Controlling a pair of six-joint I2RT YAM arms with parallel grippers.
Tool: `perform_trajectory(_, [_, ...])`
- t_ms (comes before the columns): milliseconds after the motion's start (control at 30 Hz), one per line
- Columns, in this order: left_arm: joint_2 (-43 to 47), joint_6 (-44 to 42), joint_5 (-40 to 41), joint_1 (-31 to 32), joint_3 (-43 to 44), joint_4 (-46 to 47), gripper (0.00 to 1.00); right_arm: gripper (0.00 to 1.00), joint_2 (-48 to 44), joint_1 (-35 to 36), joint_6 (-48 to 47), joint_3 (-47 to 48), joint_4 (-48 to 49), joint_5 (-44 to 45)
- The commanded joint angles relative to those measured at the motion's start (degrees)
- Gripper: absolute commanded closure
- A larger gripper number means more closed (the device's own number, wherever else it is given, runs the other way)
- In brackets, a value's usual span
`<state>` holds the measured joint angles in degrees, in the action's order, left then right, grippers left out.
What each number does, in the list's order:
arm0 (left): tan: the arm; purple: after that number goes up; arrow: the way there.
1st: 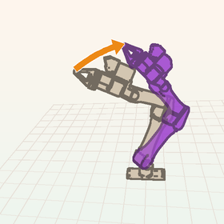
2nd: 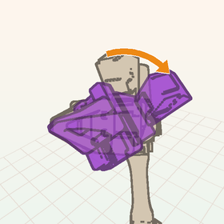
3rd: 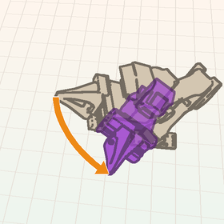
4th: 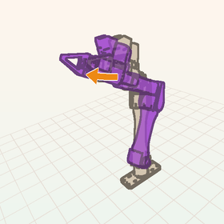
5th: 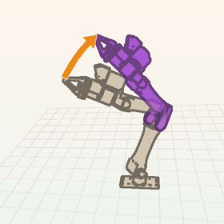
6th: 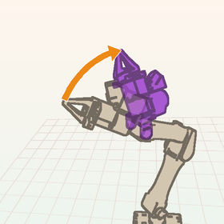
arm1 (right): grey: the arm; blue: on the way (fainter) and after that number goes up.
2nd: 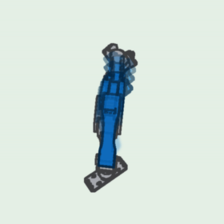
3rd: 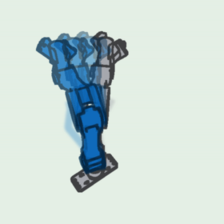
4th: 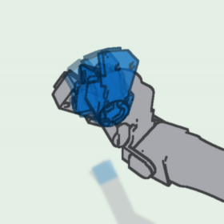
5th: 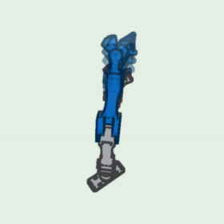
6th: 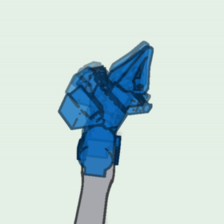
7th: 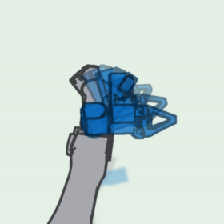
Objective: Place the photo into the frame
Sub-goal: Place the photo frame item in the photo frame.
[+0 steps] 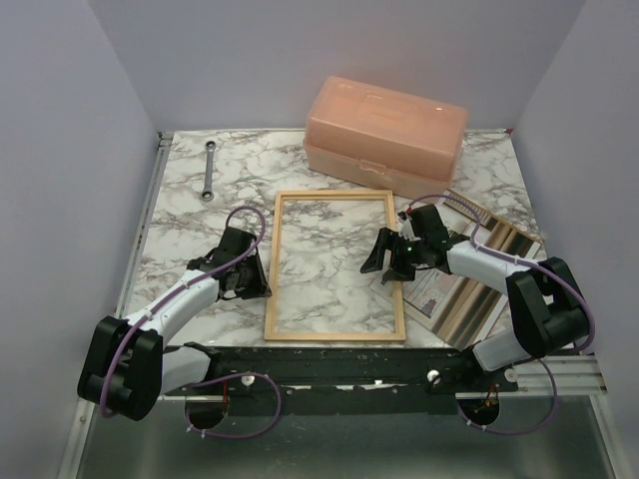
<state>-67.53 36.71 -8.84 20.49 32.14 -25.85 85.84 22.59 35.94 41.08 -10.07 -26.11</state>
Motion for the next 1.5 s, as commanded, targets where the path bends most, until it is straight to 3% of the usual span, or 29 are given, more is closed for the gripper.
perform_trajectory(0, [-1.64,-0.76,3.04,0.67,-1.12,-0.38,0.81,0.19,0.21,0.81,-0.96,2.28,-3.77,4.25])
perform_trajectory(1467, [-0.93,-0.58,2.0,0.85,-1.58,0.11,0.78,0.14,-7.15,1.66,-3.39,8.24,-17.96,21.6])
